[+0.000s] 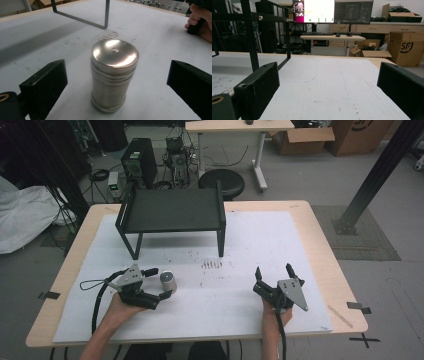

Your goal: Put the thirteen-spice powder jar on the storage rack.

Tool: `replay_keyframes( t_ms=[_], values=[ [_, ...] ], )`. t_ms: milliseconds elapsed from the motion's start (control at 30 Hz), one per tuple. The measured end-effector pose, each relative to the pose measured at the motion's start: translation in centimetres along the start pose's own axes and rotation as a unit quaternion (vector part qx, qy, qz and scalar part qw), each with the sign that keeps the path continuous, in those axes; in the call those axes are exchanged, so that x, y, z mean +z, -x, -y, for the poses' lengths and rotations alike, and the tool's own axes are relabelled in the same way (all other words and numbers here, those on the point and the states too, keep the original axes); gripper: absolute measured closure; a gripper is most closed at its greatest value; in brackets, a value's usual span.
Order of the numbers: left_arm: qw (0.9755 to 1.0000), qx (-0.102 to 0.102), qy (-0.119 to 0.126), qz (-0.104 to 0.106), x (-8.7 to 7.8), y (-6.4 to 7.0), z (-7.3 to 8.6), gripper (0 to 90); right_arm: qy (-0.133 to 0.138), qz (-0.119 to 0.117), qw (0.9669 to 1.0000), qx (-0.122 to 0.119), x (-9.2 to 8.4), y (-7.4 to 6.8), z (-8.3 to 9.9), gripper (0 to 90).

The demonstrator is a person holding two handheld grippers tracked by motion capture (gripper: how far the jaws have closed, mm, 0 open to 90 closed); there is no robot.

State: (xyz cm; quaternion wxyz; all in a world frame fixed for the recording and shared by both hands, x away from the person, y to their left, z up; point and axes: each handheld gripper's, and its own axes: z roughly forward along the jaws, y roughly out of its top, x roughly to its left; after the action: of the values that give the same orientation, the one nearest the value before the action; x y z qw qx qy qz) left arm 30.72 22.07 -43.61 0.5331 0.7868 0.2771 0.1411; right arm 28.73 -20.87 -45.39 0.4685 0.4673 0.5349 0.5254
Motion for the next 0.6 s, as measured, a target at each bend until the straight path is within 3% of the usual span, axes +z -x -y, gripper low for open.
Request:
replay_keyframes(
  t_ms=[600],
  values=[
    [0.9999,0.010,0.009,0.004,0.64,0.14,0.15,36.0,-0.003,0.000,1.0000,0.000,0.05,-0.01,-0.02,3.9]
  ],
)
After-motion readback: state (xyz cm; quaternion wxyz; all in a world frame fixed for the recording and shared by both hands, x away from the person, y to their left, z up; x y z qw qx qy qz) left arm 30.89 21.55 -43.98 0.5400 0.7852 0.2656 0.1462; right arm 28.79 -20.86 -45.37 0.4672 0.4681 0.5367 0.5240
